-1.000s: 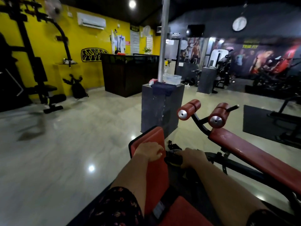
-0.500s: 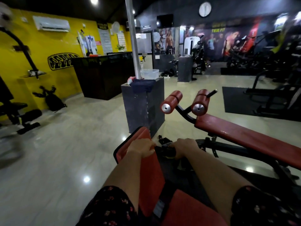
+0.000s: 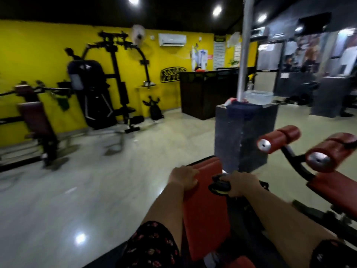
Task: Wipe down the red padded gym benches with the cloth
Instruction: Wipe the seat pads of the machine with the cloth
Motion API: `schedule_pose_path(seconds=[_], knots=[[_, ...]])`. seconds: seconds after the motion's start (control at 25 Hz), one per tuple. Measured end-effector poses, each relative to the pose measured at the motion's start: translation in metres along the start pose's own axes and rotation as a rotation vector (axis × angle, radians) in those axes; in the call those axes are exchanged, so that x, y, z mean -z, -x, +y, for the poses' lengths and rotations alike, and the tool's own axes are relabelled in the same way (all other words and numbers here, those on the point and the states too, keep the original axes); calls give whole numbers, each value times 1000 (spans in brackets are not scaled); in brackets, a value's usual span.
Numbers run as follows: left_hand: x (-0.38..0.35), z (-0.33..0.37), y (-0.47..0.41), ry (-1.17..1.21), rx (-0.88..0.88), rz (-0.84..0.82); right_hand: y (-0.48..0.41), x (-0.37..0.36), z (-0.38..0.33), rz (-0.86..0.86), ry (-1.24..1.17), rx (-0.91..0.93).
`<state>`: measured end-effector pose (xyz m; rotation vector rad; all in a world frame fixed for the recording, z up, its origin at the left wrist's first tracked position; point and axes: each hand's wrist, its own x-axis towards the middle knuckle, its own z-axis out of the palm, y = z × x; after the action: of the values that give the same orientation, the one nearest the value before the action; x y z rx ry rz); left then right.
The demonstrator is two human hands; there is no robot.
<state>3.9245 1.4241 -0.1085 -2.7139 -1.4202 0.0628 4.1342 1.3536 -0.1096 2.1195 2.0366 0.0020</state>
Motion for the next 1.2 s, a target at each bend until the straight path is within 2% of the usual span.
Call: schedule_pose_path(seconds=[0.08, 0.2, 0.44, 0.68, 0.92, 1.08, 1.2], knots=[[-6, -10, 13, -1, 69, -3, -4, -1, -11, 74, -14, 73], [-19, -22, 30, -25, 170, -48, -10, -11, -30, 90, -55, 193], [-40, -48, 34, -42, 231, -98, -41, -34, -55, 132, -72, 205], [-70, -76, 10, 63, 173, 14, -60, -70, -65, 276, -167, 149], [-98, -89, -33, 116, -17, 117, -68, -121, -71, 419, -628, -175], [-126, -83, -65, 156, -52, 123, -93, -141, -84, 614, -527, 69], [-153, -84, -83, 312, -34, 269, -132, -151, -98, 604, -423, 49]])
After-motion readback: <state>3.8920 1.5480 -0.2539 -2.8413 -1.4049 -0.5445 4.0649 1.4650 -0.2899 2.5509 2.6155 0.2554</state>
